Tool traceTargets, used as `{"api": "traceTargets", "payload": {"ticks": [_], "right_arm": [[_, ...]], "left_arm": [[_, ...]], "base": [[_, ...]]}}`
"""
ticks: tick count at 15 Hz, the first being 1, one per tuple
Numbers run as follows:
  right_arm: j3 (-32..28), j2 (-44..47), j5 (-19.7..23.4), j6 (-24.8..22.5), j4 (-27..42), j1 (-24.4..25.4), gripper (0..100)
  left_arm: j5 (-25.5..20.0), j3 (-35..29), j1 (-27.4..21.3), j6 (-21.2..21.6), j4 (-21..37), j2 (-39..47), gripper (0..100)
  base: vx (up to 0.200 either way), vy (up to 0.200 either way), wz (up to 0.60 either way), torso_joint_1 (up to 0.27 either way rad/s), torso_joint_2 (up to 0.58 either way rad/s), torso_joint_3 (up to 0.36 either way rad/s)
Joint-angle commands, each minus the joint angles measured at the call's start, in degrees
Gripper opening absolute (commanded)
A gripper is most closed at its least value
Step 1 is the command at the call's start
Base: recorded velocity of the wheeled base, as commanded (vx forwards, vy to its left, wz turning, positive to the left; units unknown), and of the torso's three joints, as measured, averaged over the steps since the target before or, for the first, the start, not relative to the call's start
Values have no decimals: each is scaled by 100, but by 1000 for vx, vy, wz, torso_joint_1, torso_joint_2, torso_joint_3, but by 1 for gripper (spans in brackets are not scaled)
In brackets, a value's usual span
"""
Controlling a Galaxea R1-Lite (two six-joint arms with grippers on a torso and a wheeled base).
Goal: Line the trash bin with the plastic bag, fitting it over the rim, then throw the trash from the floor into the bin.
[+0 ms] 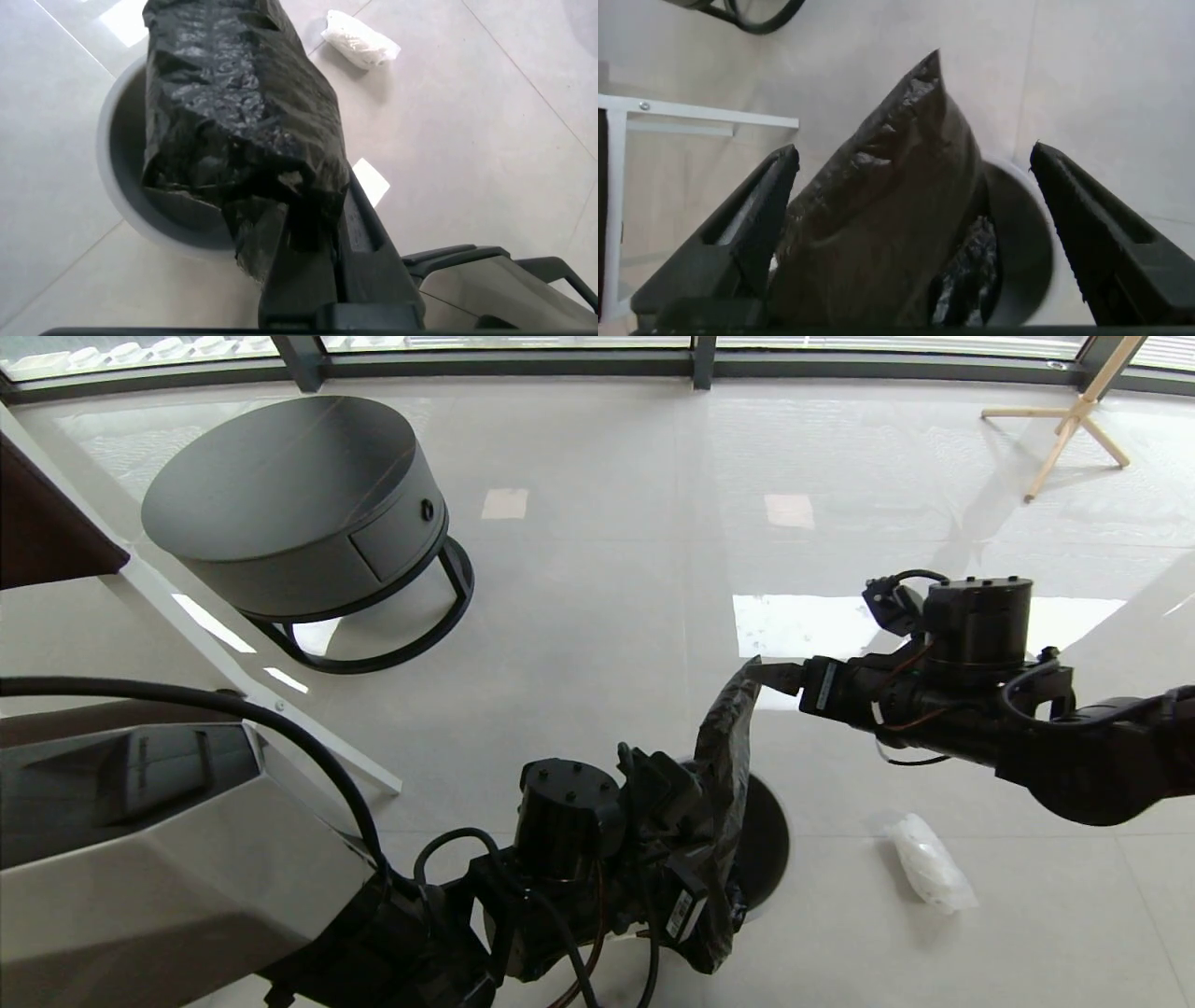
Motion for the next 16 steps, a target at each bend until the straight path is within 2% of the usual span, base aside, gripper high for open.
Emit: {"api": "traceTargets", "payload": {"ticks": [1,6,7,12,16], "right_arm": [[-341,548,-14,15,-14,61,100],[-860,1119,-128,15,-49,61,100],[-886,1181,-128,15,-49,61,0],[-746,1286,-111,94,-49,105,0],[-385,1444,-111,217,-216,228,0]], "left_arm": [[0,8,-1,0,-2,-19,0],[-8,8,-1,0,-2,17,0],[-8,8,-1,0,-2,17,0],[-8,-36,26,0,-37,-19,0],[-8,-9,26,52,-28,131,0]], "base": [[0,0,0,0,0,0],[0,0,0,0,0,0],[0,0,0,0,0,0],[0,0,0,0,0,0],[0,0,0,0,0,0]]}}
